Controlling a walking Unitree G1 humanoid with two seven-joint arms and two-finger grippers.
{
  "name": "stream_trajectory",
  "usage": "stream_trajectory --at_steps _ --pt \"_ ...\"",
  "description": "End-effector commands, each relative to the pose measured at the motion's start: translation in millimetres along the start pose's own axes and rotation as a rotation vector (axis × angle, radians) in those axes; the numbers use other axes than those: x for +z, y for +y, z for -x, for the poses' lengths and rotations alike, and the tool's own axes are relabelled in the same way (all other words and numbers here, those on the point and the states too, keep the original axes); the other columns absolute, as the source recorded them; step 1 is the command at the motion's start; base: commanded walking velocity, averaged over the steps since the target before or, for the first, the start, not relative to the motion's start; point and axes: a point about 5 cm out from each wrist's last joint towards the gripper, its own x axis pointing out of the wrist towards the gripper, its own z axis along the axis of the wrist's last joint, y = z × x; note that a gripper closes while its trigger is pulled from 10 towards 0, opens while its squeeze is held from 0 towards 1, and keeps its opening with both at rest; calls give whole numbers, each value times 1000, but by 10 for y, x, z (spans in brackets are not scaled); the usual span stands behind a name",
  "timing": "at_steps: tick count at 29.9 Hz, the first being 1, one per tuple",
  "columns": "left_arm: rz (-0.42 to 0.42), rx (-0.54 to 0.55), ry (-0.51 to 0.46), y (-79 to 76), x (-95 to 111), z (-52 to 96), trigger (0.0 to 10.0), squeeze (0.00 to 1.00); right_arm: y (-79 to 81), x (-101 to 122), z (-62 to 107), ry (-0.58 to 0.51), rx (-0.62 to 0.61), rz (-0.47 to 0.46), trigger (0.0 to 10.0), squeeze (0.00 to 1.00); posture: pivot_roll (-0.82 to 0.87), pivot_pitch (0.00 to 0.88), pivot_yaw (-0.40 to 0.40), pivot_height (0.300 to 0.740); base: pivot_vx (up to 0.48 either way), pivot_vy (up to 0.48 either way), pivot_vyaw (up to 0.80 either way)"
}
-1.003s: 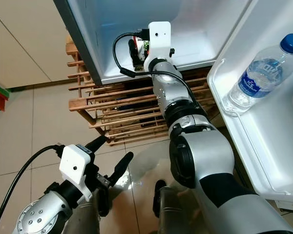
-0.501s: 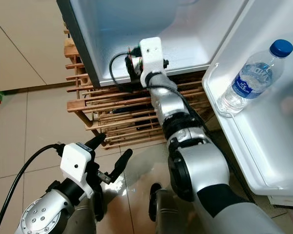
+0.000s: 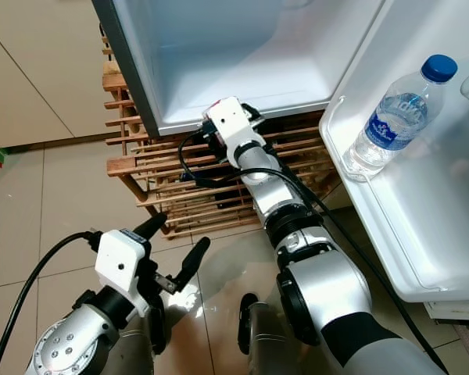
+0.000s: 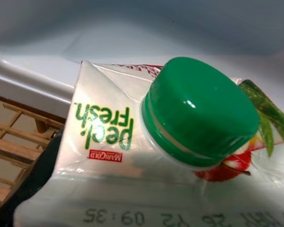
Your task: Restocking fridge
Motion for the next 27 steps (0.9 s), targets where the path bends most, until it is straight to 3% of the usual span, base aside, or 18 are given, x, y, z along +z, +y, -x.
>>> stream_trajectory --at_steps 1,3,4,6,7,15,17,27 --pt "7 7 25 -12 -62 9 10000 0 -16 -224 61 78 -35 -87 10000 1000 215 349 -54 740 0 0 0" --pt "7 7 25 -11 -64 4 10000 0 -24 -215 62 68 -45 -97 10000 1000 214 349 -53 740 0 0 0" --pt "7 8 24 -10 -62 2 10000 0 -30 -210 63 62 -54 -97 6745 1000 214 349 -53 740 0 0 0" --pt "6 8 22 -8 -57 -3 10000 0 -45 -199 62 55 -66 -109 6745 1000 214 348 -54 740 0 0 0" --pt "6 8 17 -2 -49 -13 10000 0 -70 -166 55 40 -89 -137 0 0 210 346 -54 740 0 0 0" --pt "7 9 10 9 -44 -41 10000 0 -93 -66 38 -9 -110 -161 0 0 207 340 -58 740 0 0 0" --pt "-8 19 13 21 -48 -70 10000 0 -119 137 26 -119 -120 -169 0 0 203 330 -62 740 0 0 0" --pt "-46 118 30 159 -87 -176 10000 0 -245 434 142 -345 -167 -93 0 0 184 274 -80 740 0 0 0"
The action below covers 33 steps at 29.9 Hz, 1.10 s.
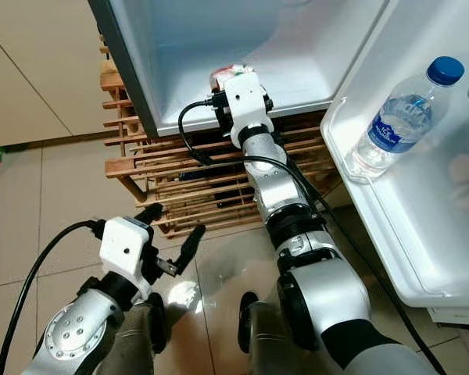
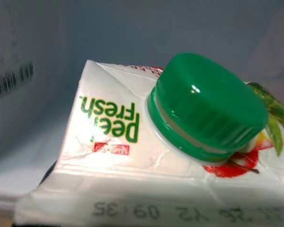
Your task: Restocking fridge
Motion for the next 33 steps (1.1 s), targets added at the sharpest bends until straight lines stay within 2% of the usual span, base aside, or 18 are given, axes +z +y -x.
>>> stream_trajectory --at_steps 1,2,3,5,8,10,11,12,13,15,19,22,24,27,29,30,33 --pt "-1 19 15 8 -43 -3 10000 0 -21 87 29 -71 -11 34 0 0 184 274 -80 740 0 0 0" --pt "-7 25 16 19 -49 -26 10000 0 -34 123 52 -103 -11 41 8863 0 176 253 -85 740 0 0 0" --pt "-13 29 17 26 -54 -42 10000 0 -41 145 70 -123 -10 44 10000 0 176 253 -85 740 0 0 0" --pt "-27 66 15 74 -70 -81 10000 0 -76 181 179 -179 -32 78 10000 0 159 217 -92 740 0 0 0" --pt "-26 128 8 168 -82 -125 10000 0 -121 131 341 -196 -69 81 10000 0 146 192 -95 740 0 0 0" --pt "-35 160 -6 234 -65 -168 10000 0 -141 52 454 -173 -89 72 10000 0 131 158 -96 740 0 0 0" --pt "-42 210 -38 322 10 -156 10000 0 -160 6 650 -159 -105 53 10000 0 117 134 -95 740 0 0 0" --pt "-42 210 -38 322 10 -156 10000 0 -160 6 650 -159 -105 53 10000 0 117 134 -95 740 0 0 0" --pt "-41 251 -58 406 59 -151 10000 0 -171 -34 785 -146 -103 50 10000 0 108 118 -91 740 0 0 0" --pt "-54 299 -75 503 102 -127 10000 0 -195 -66 944 -131 -106 40 10000 0 101 99 -89 740 0 0 0" --pt "-56 367 -75 703 89 -178 10000 0 -273 -182 1153 -75 -127 42 10000 0 81 48 -79 740 0 0 0" --pt "-58 382 -71 752 62 -179 10000 0 -308 -193 1291 -61 -134 50 10000 0 78 29 -76 740 0 0 0" --pt "-58 404 -64 774 20 -136 10000 0 -360 -215 1498 -44 -124 43 10000 0 72 3 -78 740 0 0 0" --pt "-52 413 -62 779 1 -129 10000 0 -376 -222 1564 -36 -112 38 10000 0 70 0 -80 740 0 0 0" --pt "-58 445 -73 797 11 -76 10000 0 -449 -304 1736 15 -134 -10 10000 0 66 0 -84 740 0 0 0" --pt "-58 445 -73 797 11 -76 10000 0 -449 -304 1736 15 -134 -10 10000 0 66 0 -84 740 0 0 0" --pt "-88 447 -84 797 12 -84 10000 0 -544 -583 1980 153 -176 -50 10000 0 68 0 -79 740 0 0 0"
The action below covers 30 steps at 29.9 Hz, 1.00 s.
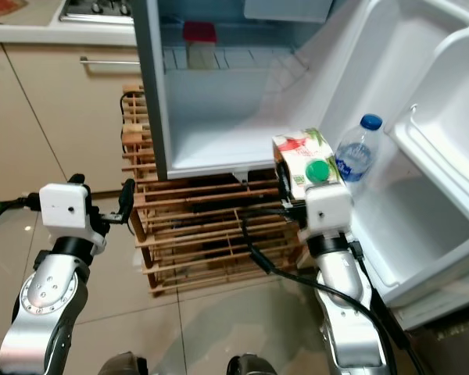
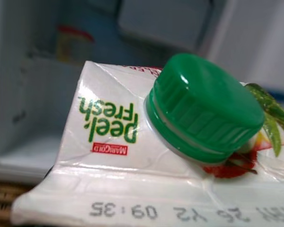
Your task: Restocking fridge
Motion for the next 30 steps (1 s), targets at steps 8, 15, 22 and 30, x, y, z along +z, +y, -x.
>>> stream_trajectory --at_steps 8,15,22,30 --pt "-38 -20 30 -49 -147 -31 10000 0 2 -245 -3 122 -9 -145 10000 0 81 0 -66 740 0 0 0" --pt "0 -3 -30 -72 -29 -71 10000 0 167 -86 -130 55 90 -170 10000 0 84 0 -71 740 37 0 0" --pt "9 18 -43 -62 -8 -117 10000 0 218 4 -311 20 131 -177 10000 0 87 0 -71 740 400 80 0" --pt "-3 -42 -55 -140 32 -224 10000 0 252 -30 -417 25 143 -158 10000 0 92 0 -66 740 478 0 0"
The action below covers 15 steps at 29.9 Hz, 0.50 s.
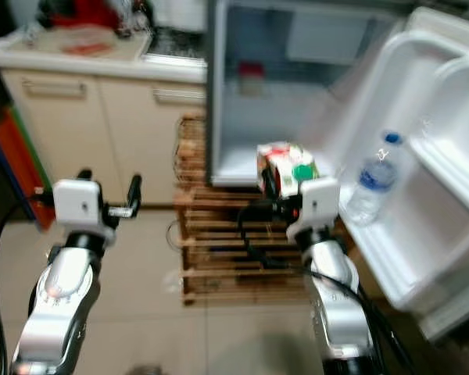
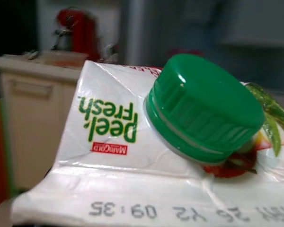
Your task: Restocking fridge
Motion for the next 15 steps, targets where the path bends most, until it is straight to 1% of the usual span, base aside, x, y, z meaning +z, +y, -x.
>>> stream_trajectory --at_steps 1,4,5,7,14,15 --pt "5 -20 1 -48 8 -50 10000 0 -67 35 -23 -10 -14 17 10000 0 90 0 -65 740 480 0 0" --pt "-13 -27 2 -44 0 -74 10000 0 -37 21 -35 -6 -2 15 10000 0 90 0 -66 740 480 0 0" --pt "-31 -31 0 -48 5 -86 10000 0 -27 16 -39 -5 1 17 10000 0 90 0 -66 740 480 0 0" --pt "-52 -54 -3 -90 19 -124 10000 0 -1 0 -50 -2 11 18 10000 0 91 0 -65 740 480 0 0" --pt "-46 -67 -4 -104 22 -144 10000 0 6 -30 -65 10 11 25 10000 0 91 0 -63 740 480 0 0" --pt "-31 -58 -2 -99 19 -139 10000 0 4 -29 -80 11 12 24 10000 0 92 0 -64 740 480 0 0"
